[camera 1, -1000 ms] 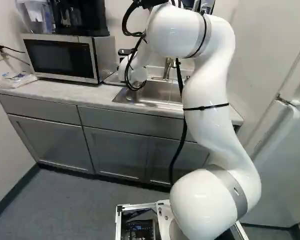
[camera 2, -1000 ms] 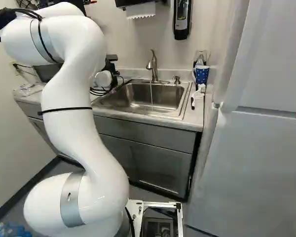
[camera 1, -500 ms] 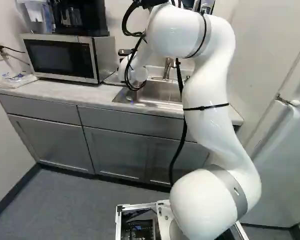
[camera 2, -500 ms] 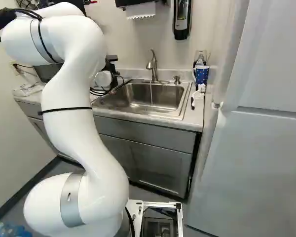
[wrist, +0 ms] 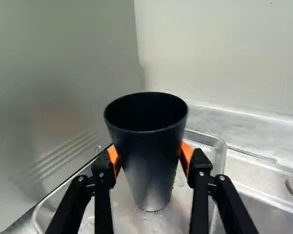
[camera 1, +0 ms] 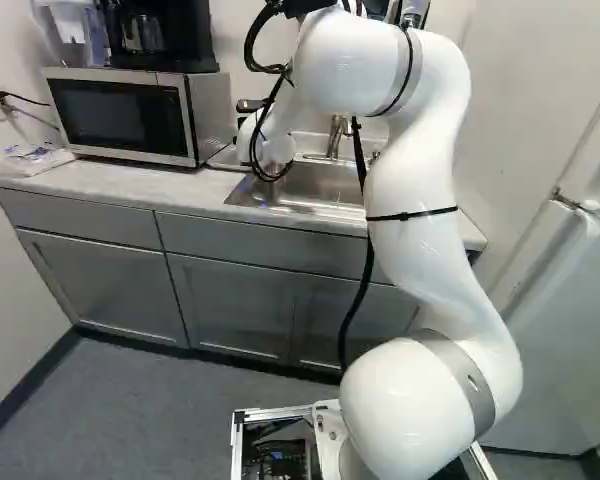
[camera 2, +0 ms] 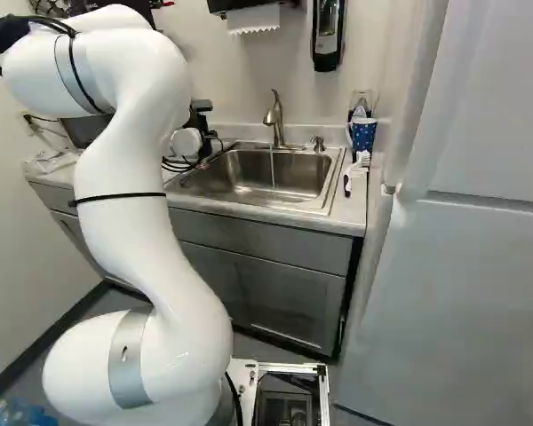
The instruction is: Rinse the cup and place it in the tray
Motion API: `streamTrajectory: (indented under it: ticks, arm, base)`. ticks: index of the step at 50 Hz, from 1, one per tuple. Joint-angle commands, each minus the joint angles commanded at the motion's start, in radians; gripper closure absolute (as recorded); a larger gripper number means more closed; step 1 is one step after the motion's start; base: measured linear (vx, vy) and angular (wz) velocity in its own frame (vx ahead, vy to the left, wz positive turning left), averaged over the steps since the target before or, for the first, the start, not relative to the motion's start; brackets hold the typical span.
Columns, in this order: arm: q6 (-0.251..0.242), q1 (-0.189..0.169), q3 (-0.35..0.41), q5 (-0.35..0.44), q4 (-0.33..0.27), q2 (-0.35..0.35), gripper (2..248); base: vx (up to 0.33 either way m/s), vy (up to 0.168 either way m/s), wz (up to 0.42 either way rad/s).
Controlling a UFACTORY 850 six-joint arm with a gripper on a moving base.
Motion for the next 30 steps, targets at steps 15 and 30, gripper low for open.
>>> streamTrajectory:
  ticks: [15, 30]
  arm:
    - [0.0, 0.0, 0.0, 0.0, 0.0, 0.0, 3]
    - [0.0, 0.0, -0.002, 0.0, 0.0, 0.008, 3]
  base:
    - [0.0, 0.0, 0.0]
    - [0.0, 0.0, 0.0]
